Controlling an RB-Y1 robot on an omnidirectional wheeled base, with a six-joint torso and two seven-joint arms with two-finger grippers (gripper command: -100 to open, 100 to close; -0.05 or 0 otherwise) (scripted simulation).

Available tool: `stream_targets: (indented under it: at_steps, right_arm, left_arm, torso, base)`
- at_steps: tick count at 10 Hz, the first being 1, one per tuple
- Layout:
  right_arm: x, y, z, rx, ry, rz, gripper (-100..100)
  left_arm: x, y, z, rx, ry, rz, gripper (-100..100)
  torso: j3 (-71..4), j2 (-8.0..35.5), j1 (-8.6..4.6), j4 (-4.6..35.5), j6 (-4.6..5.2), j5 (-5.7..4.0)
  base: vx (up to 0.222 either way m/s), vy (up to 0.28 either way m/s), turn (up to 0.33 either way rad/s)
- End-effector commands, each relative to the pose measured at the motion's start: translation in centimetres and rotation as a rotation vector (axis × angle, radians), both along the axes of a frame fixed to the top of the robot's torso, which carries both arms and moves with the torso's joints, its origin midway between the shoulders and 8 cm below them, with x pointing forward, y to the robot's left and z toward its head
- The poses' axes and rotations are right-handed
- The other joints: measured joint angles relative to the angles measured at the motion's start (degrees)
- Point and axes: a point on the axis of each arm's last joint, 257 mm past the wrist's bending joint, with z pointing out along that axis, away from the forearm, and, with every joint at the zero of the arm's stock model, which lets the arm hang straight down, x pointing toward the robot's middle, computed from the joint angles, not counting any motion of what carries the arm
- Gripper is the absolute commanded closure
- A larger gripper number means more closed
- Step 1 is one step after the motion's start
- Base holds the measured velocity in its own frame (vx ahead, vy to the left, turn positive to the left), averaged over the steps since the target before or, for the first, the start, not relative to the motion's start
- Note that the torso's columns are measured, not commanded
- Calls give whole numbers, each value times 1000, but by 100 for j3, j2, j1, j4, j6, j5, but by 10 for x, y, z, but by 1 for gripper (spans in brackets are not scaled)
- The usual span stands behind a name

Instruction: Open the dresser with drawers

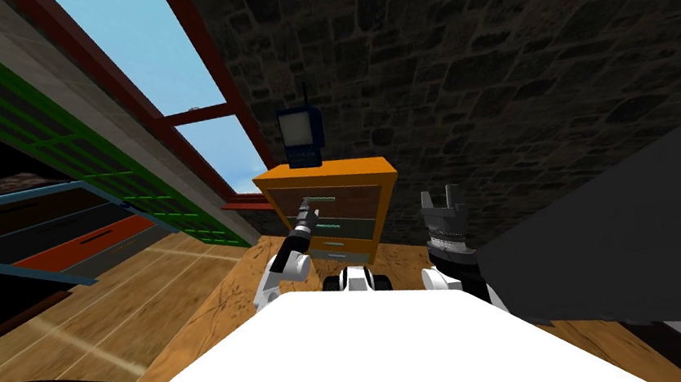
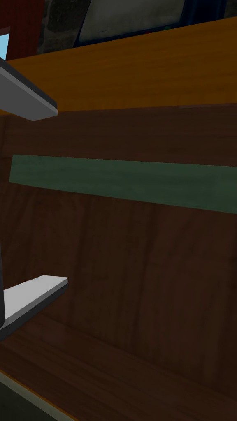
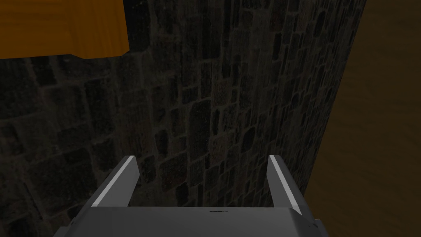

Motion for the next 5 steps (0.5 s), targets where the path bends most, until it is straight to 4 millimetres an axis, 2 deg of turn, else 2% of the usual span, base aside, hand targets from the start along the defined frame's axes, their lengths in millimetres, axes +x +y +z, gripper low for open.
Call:
stream_targets:
  at_steps: [1, 2, 3, 5]
  right_arm:
    - [0, 0, 0, 0, 0, 0, 0]
    - [0, 0, 0, 0, 0, 0, 0]
    - [0, 0, 0, 0, 0, 0, 0]
    - [0, 0, 0, 0, 0, 0, 0]
  left_arm:
    - [-2, 0, 4, 0, -2, 1, -100]
    - [-2, 0, 4, 0, -1, 1, 100]
    - [-5, -1, 6, 0, -3, -2, 100]
    - [-8, -2, 8, 0, -5, -5, 100]
  torso:
    - [-15, -27, -6, -6, 1, -2]
    - [-10, -13, -2, -5, 1, -1]
    - [4, 6, 2, 2, 1, 1]
    - [10, 15, 1, 0, 5, 3]
  base:
    - [68, -8, -1]
    - [10, -2, 1]
    - [-87, 11, 39]
    - [-162, 10, 11]
